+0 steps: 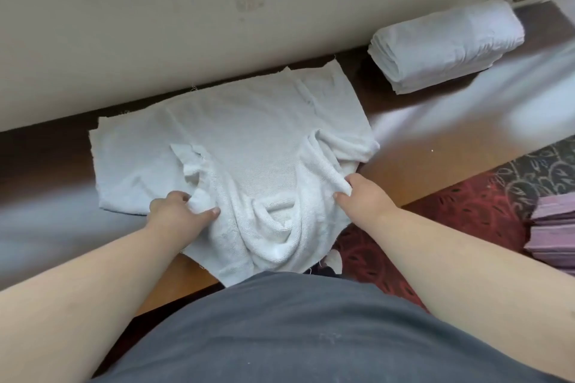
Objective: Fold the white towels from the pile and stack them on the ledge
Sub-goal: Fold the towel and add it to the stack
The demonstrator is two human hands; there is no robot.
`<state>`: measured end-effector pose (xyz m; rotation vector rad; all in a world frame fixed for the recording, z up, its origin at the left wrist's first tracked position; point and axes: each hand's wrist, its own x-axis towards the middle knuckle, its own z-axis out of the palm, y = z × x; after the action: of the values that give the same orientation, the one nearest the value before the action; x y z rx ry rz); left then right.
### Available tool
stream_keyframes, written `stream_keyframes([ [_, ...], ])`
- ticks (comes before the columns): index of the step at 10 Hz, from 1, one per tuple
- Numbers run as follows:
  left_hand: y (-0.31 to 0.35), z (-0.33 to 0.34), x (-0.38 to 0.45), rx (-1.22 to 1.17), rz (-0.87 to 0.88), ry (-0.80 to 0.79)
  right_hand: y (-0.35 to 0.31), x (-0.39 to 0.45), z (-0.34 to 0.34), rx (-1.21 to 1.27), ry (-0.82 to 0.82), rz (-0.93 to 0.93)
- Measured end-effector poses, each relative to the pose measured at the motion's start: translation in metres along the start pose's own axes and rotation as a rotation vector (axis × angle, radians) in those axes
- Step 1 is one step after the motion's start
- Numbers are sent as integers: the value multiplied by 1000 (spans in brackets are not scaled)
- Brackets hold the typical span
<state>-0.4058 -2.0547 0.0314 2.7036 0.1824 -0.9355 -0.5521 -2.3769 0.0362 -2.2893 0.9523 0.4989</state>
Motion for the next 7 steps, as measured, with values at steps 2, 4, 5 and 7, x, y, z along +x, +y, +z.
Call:
stream_keyframes([
  [2,-12,5,-10,-180,188,52,0,-8,-4,409,-11,41],
  [4,-14,-8,-13,-273,104,131,-1,-6,-31,865,192,191],
  [5,-21,-30,-4,-404,50,180,1,-1,-54,1095,190,233],
  [7,-29,-84,4,-1353,-225,-144,-26,-7,-112,1549,230,160],
])
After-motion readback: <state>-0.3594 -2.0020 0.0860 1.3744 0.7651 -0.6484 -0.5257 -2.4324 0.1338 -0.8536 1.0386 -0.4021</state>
